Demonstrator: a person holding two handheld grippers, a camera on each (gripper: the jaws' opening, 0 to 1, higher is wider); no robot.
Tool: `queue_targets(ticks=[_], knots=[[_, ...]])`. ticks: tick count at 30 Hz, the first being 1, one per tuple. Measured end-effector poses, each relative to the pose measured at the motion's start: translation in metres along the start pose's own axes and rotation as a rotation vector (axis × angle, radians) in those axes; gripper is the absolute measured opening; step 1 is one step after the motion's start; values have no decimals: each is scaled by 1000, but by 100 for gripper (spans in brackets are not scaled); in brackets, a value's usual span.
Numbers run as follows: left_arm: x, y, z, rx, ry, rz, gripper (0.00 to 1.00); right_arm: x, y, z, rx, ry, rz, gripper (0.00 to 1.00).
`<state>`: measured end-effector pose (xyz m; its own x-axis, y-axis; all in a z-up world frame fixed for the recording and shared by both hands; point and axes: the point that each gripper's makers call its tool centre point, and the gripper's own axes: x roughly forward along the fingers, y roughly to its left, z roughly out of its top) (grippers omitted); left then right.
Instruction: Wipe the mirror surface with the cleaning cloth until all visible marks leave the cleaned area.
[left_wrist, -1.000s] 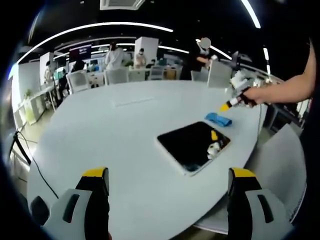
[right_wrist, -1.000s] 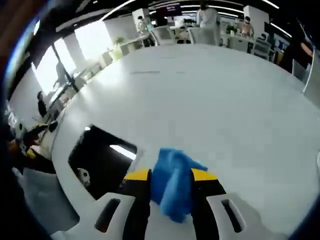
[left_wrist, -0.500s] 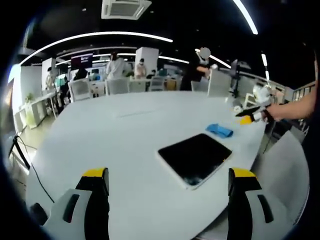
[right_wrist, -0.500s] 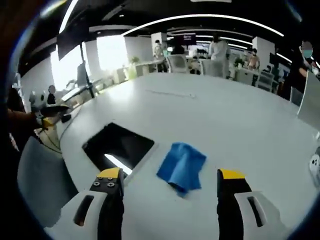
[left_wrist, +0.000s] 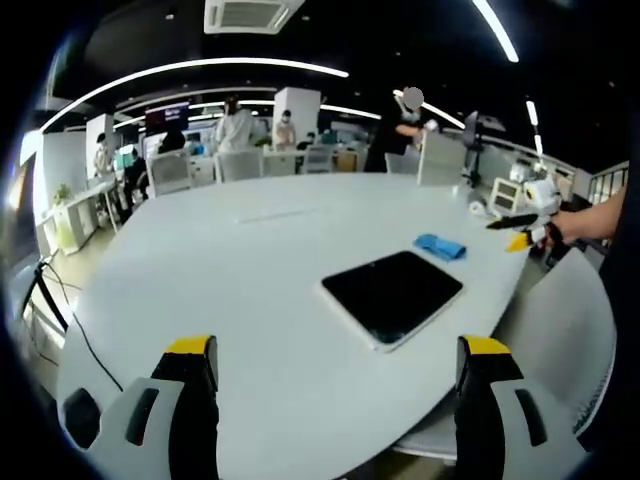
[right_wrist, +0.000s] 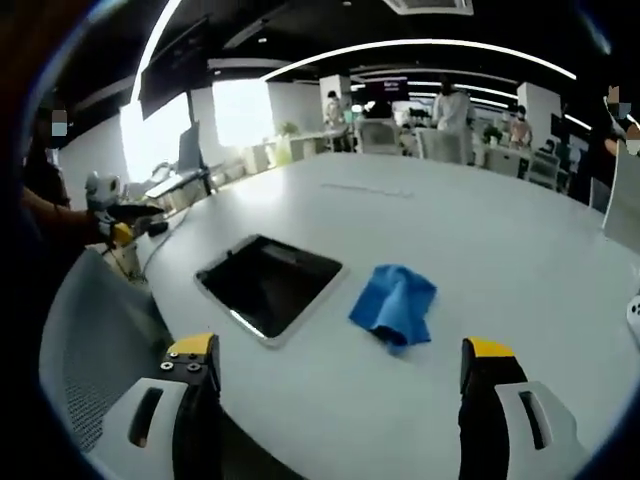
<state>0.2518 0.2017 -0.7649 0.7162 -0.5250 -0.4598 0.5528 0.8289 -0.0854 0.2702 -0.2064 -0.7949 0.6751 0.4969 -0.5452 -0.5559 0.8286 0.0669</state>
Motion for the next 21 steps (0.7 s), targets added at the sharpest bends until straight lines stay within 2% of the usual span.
queue_targets(ticks=[3,15,21], knots=[[-2,2,2,0,-9,8,100,-4,5,0,13,-15,16,100],[2,0,3,-2,-14,9,100,-4,5,-15,39,11,-2,100],[0,2,2,-1,-17,14,100,-5,5,-14,52,5,-5,100]])
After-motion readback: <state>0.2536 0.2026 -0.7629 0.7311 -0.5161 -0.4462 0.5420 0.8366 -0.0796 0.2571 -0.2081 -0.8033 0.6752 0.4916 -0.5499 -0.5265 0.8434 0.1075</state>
